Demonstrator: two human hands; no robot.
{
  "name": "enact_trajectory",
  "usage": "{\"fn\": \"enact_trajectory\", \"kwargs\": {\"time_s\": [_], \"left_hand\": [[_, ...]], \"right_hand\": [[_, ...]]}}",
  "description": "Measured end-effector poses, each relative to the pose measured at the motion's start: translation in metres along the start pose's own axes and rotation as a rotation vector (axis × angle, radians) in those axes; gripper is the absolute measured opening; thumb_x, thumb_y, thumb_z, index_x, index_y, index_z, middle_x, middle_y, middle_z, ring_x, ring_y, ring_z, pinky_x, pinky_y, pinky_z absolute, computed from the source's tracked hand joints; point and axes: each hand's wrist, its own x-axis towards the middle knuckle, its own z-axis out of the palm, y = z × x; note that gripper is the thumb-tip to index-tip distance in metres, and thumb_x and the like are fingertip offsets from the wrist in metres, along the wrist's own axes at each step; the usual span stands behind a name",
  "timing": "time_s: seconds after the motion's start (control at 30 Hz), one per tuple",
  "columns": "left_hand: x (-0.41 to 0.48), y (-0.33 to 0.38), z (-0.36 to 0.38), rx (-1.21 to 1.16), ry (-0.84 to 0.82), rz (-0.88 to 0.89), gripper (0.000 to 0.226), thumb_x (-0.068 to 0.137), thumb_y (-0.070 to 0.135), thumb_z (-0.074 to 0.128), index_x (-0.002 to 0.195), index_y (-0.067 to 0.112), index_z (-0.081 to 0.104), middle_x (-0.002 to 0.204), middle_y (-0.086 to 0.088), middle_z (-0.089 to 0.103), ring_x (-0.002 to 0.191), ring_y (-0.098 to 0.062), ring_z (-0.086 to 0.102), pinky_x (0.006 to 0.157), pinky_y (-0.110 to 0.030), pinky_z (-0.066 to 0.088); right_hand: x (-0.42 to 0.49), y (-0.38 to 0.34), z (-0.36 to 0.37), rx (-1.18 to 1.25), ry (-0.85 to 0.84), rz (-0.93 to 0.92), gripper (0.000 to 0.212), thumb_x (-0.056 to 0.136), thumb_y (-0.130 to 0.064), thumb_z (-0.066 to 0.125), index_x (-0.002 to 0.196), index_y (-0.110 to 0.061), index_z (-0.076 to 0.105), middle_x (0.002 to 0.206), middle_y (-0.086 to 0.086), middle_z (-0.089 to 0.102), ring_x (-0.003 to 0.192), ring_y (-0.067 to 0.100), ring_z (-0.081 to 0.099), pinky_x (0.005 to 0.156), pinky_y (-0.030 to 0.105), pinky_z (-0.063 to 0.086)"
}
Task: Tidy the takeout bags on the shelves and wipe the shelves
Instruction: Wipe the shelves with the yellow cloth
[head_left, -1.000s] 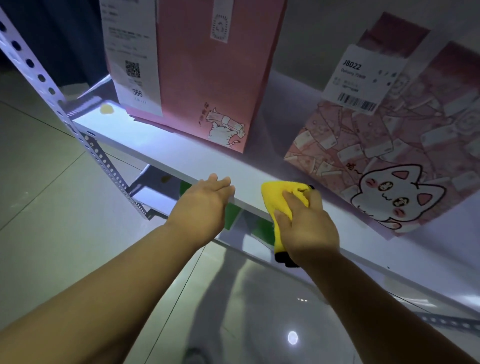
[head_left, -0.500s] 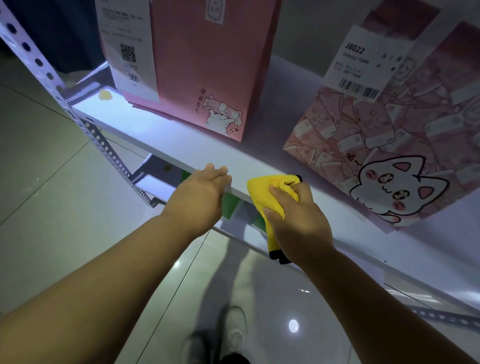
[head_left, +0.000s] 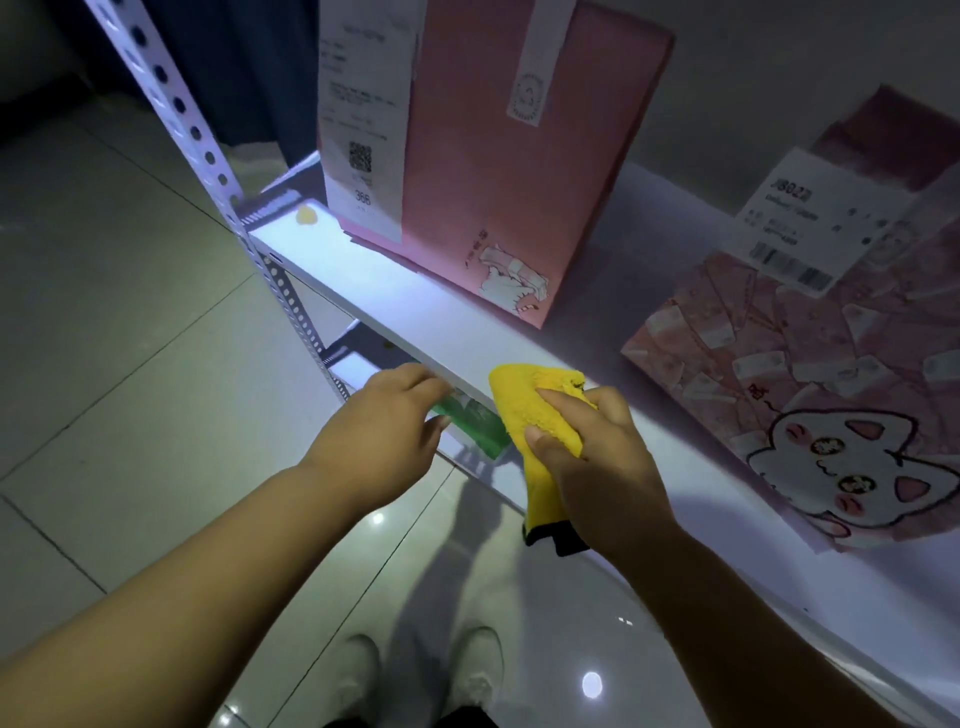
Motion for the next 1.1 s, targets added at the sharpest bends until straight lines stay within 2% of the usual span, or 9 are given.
{"fn": "enact_trajectory", "kwargs": {"time_s": [0.17,0.27,0.43,0.6,0.73,0.83,0.93,1.03,1.1], "left_hand": [[-0.008,-0.048,-0.019,0.009,0.018,-0.103,0.034,0.094,0.028,0.047,0.127,0.021,0.053,0.126,0.005,0.052,0.113,-0.02,0.049,0.088,-0.027,0.041],[-0.009,-0.085,-0.035,0.031,0.028,-0.14,0.035,0.095,0.03,0.045,0.128,0.023,0.05,0.129,0.005,0.051,0.116,-0.02,0.047,0.09,-0.026,0.039],[-0.008,-0.148,-0.071,-0.011,0.09,-0.217,0.044,0.093,0.03,0.047,0.136,0.022,0.041,0.132,0.001,0.049,0.118,-0.022,0.048,0.093,-0.03,0.038],[0.018,-0.192,-0.108,-0.074,0.198,-0.21,0.057,0.092,0.031,0.049,0.142,0.02,0.024,0.134,-0.004,0.045,0.118,-0.025,0.048,0.092,-0.038,0.043],[0.051,-0.198,-0.135,-0.159,0.34,-0.163,0.071,0.093,0.032,0.049,0.147,0.019,0.006,0.138,-0.004,0.037,0.119,-0.021,0.044,0.082,-0.03,0.035],[0.074,-0.188,-0.151,-0.264,0.39,-0.098,0.073,0.092,0.031,0.051,0.148,0.022,0.005,0.138,-0.001,0.039,0.12,-0.016,0.044,0.081,-0.027,0.034],[0.092,-0.184,-0.16,-0.361,0.417,-0.095,0.067,0.092,0.027,0.054,0.145,0.021,0.013,0.133,0.004,0.046,0.109,-0.015,0.05,0.079,-0.027,0.04],[0.1,-0.186,-0.162,-0.363,0.432,-0.122,0.05,0.092,0.024,0.052,0.133,0.021,0.025,0.106,0.001,0.053,0.08,-0.021,0.046,0.061,-0.026,0.03],[0.099,-0.188,-0.163,-0.355,0.425,-0.124,0.042,0.092,0.025,0.051,0.126,0.021,0.028,0.094,0.001,0.05,0.074,-0.024,0.043,0.06,-0.029,0.03]], "right_hand": [[0.02,-0.05,0.034,0.002,-0.075,-0.09,0.038,0.088,-0.041,0.052,0.126,-0.036,0.052,0.12,-0.011,0.037,0.101,0.013,0.053,0.089,0.033,0.046],[0.034,-0.083,0.058,-0.006,-0.108,-0.131,0.041,0.089,-0.043,0.049,0.13,-0.036,0.049,0.127,-0.01,0.034,0.099,0.023,0.057,0.082,0.045,0.051],[0.061,-0.136,0.104,-0.168,-0.084,-0.212,0.045,0.092,-0.039,0.047,0.137,-0.033,0.042,0.141,-0.002,0.028,0.118,0.027,0.045,0.097,0.04,0.039],[0.092,-0.178,0.141,-0.321,-0.02,-0.278,0.046,0.094,-0.037,0.046,0.139,-0.032,0.038,0.147,0.004,0.026,0.122,0.031,0.037,0.098,0.04,0.035],[0.12,-0.198,0.164,-0.452,0.042,-0.261,0.047,0.096,-0.034,0.043,0.142,-0.034,0.032,0.151,0.003,0.02,0.122,0.032,0.035,0.098,0.038,0.03],[0.136,-0.208,0.179,-0.485,0.063,-0.212,0.048,0.096,-0.03,0.043,0.142,-0.033,0.028,0.152,0.004,0.018,0.122,0.032,0.034,0.098,0.039,0.029],[0.15,-0.213,0.191,-0.534,0.06,-0.17,0.052,0.096,-0.025,0.042,0.143,-0.034,0.024,0.154,0.001,0.015,0.126,0.032,0.031,0.099,0.038,0.027],[0.162,-0.216,0.196,-0.552,0.075,-0.161,0.055,0.092,-0.019,0.044,0.141,-0.036,0.027,0.154,-0.004,0.017,0.122,0.033,0.034,0.095,0.038,0.029],[0.168,-0.219,0.195,-0.531,0.091,-0.151,0.055,0.088,-0.015,0.046,0.137,-0.036,0.033,0.153,-0.006,0.021,0.117,0.034,0.038,0.09,0.039,0.031]]}}
